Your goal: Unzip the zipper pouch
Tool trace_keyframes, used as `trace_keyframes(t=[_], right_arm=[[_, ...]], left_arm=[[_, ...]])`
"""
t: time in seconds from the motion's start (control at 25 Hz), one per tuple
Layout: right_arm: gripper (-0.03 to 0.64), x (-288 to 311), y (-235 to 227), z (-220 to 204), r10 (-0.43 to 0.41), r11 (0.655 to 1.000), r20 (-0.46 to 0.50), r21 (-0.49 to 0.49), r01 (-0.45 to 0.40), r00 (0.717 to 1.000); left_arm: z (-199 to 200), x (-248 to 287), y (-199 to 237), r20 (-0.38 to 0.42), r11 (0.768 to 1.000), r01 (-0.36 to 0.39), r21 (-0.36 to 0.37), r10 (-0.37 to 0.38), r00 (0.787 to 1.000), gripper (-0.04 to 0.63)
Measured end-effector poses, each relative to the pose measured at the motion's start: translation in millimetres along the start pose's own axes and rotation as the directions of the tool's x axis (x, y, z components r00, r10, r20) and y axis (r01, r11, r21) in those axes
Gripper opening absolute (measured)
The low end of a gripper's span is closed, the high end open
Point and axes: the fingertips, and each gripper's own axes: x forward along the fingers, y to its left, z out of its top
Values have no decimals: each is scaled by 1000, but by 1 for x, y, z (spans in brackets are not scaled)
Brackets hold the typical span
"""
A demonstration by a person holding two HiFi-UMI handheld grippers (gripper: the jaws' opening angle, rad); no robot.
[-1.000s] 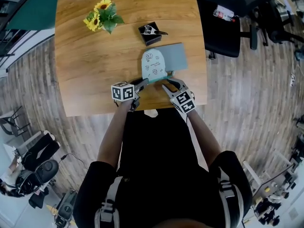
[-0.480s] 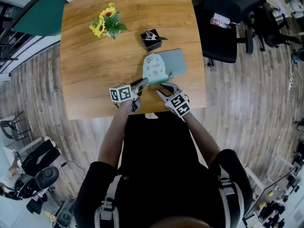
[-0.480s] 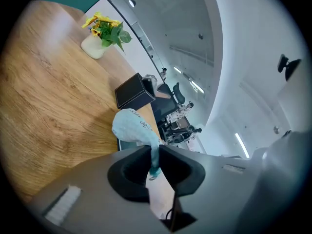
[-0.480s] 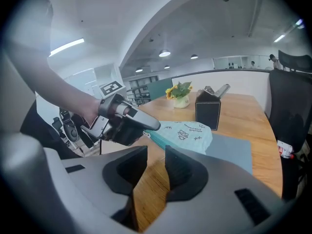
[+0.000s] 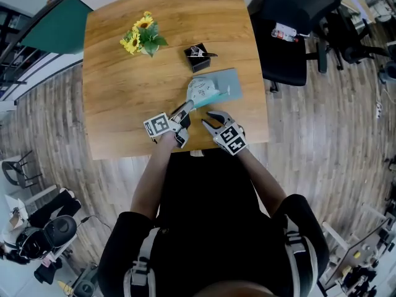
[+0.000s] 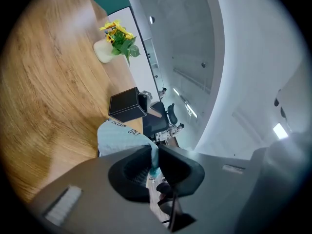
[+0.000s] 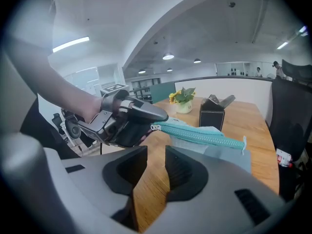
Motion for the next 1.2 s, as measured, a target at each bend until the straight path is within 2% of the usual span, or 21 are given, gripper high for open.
trace_keyframes(t=[0.2, 0.36, 0.6, 0.92, 1.2], right_arm=[[115, -1, 2, 21, -2, 999, 55, -36, 4, 998], [110, -5, 8, 46, 4, 999, 104, -44, 1, 995], [109, -5, 18, 76, 26, 999, 161, -23, -22, 987], [106, -7, 36, 105, 33, 998, 230, 36, -43, 973], [107, 2, 46, 130, 37, 989, 288, 124, -76, 957]], left_arm=[[13, -2, -18, 65, 998, 50, -28, -48, 997, 43], [19, -7, -44, 127, 990, 126, -68, -117, 985, 43], [30, -17, -68, 208, 982, 182, -47, -168, 964, 44], [42, -35, -93, 243, 976, 219, -5, -212, 947, 44], [54, -51, -99, 254, 972, 236, 7, -230, 939, 46]])
